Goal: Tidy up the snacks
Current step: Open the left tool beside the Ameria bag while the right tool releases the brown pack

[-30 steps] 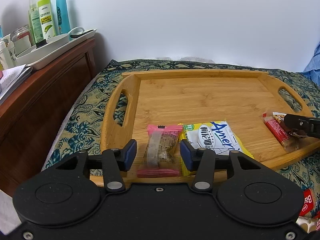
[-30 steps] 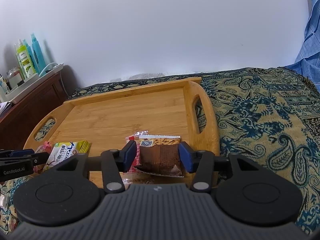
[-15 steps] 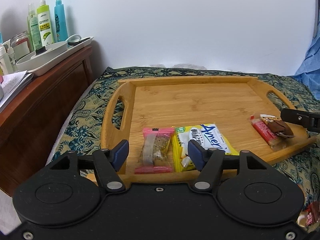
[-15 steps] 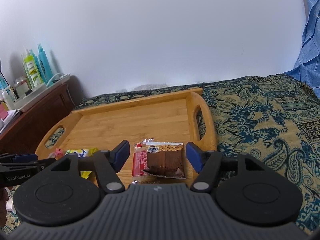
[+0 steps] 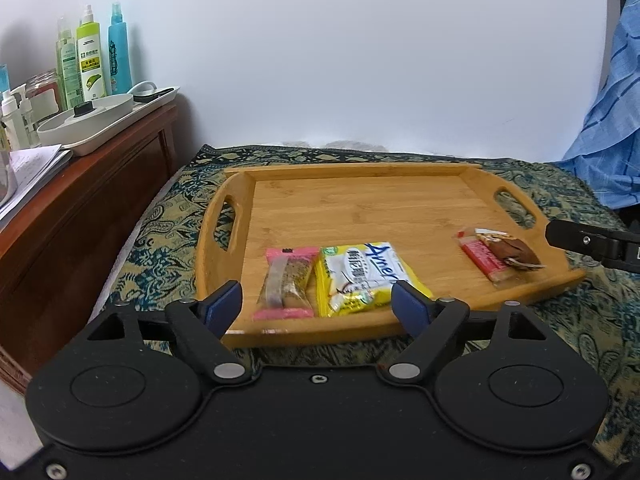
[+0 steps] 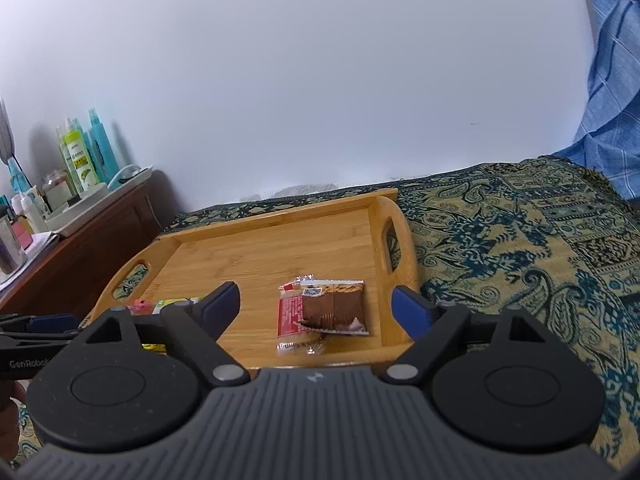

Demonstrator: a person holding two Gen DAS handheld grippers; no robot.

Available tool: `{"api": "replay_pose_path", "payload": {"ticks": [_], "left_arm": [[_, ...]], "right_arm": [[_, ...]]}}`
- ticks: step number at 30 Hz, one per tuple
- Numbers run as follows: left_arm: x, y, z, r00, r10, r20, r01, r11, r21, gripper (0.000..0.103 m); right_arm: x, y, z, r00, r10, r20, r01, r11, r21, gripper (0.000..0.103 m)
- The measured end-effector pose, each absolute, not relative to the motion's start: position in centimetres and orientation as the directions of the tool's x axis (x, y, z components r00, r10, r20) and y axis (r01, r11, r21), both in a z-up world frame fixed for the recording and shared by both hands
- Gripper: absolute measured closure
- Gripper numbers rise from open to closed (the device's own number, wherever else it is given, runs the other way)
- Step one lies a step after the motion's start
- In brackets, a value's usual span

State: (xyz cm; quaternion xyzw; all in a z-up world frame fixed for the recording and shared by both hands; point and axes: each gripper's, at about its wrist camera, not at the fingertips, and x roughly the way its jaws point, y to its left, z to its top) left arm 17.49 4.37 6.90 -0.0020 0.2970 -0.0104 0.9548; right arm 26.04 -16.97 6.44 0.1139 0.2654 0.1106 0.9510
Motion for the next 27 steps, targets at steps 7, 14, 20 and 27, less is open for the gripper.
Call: {"api": "replay_pose_path", "payload": {"ticks": [7, 14, 20, 27], "left_arm": [[14.3, 3.7, 7.5, 0.842, -0.034, -0.538, 0.029, 0.999, -0.018, 0.01], [12.0, 3.5, 7.5, 0.852, -0.026, -0.522, 0.023, 1.0, -0.013, 0.009], [10.4, 3.9, 6.8, 0.856, 0.0, -0.517, -0.01, 1.0, -0.018, 0.003], [8.5, 4.5, 6.2, 0.856, -0.014, -0.517, -0.023, 0.998, -0.065, 0.001]], "right_arm": [[23.5, -17.3, 7.1, 0.864, 0.264, -0.428, -0.173, 0.955, 0.239, 0.006], [20.2, -17.2, 6.9, 0.885, 0.277, -0.375, -0.21, 0.955, 0.211, 0.0], [17.3, -16.3, 6.4, 0.893, 0.283, -0.35, -0.24, 0.957, 0.162, 0.0], [14.6, -15.2, 5.4, 0.887, 0.295, -0.356, -0.265, 0.955, 0.132, 0.0]]}}
